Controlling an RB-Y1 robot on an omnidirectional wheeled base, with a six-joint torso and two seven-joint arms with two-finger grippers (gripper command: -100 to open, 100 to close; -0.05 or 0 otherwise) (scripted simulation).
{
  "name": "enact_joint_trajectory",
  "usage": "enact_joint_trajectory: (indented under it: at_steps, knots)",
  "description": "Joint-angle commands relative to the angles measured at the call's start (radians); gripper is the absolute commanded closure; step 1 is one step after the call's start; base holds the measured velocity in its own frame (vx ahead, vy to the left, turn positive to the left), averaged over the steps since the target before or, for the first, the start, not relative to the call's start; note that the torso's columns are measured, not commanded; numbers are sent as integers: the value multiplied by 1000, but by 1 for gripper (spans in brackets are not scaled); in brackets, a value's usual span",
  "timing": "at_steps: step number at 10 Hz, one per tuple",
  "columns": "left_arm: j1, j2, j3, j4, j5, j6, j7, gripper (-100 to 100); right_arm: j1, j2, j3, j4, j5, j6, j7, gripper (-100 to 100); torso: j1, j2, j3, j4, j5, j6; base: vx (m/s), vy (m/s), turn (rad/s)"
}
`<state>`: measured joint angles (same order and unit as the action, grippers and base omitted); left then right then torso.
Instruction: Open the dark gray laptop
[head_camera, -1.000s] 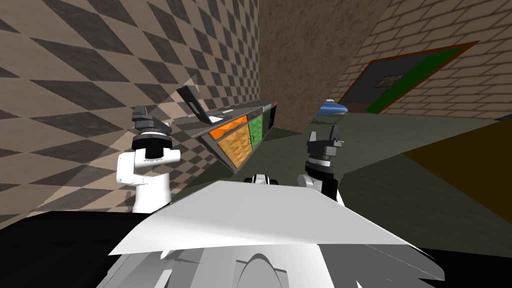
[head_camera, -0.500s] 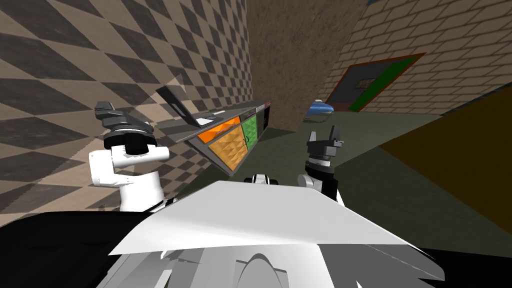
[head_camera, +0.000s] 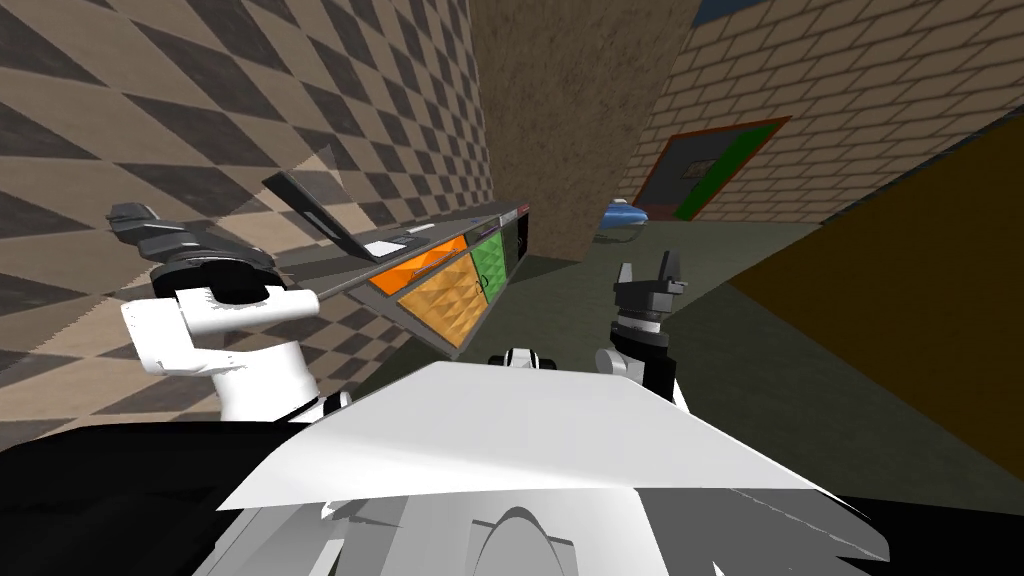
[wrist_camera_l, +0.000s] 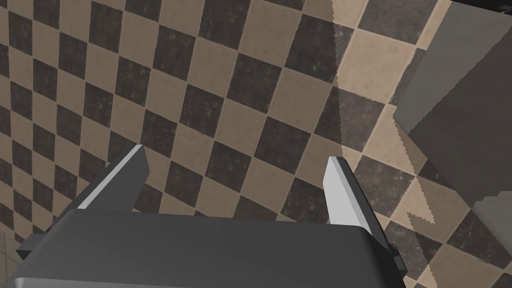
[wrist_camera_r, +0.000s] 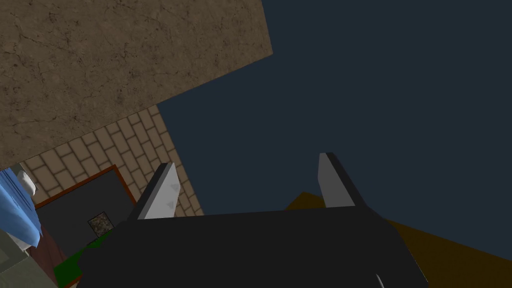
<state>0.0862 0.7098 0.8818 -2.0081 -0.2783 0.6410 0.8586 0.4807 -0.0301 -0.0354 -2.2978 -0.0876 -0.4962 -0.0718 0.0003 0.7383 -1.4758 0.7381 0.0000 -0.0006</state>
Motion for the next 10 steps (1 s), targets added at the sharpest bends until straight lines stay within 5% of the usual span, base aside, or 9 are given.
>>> enact_joint_trajectory:
  at_steps: [1,2,10]
  knots:
    - [-14,25,33,23,0,77,41,-100,0,0,0,0,0,0,0,0,-1,0,0,0,0,1,32,-55,-135]
    - [-24,42,61,42,-1,110,76,-100,0,0,0,0,0,0,0,0,0,0,0,0,0,0,53,-62,-183]
    - [-58,102,158,110,-1,310,201,-100,0,0,0,0,0,0,0,0,0,0,0,0,0,0,42,-49,-148]
